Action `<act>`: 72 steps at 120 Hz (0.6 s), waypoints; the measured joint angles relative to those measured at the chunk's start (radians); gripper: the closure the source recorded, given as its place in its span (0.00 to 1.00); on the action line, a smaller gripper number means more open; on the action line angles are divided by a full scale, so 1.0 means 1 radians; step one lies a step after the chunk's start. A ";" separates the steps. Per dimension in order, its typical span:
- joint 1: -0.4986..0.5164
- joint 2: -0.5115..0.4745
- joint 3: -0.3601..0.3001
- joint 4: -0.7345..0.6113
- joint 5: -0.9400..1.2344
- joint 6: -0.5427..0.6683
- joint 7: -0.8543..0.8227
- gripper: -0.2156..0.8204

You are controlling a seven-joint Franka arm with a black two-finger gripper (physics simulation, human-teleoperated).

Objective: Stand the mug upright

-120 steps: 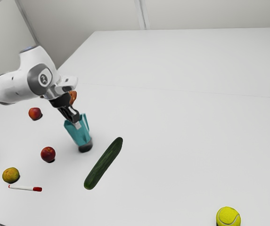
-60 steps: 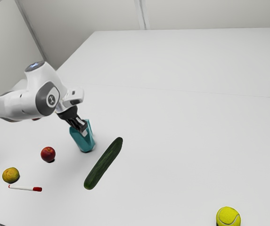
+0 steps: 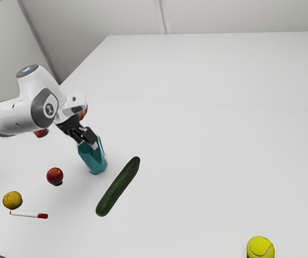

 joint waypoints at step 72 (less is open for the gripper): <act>-0.055 0.158 0.001 0.708 0.132 -0.518 -0.091 0.21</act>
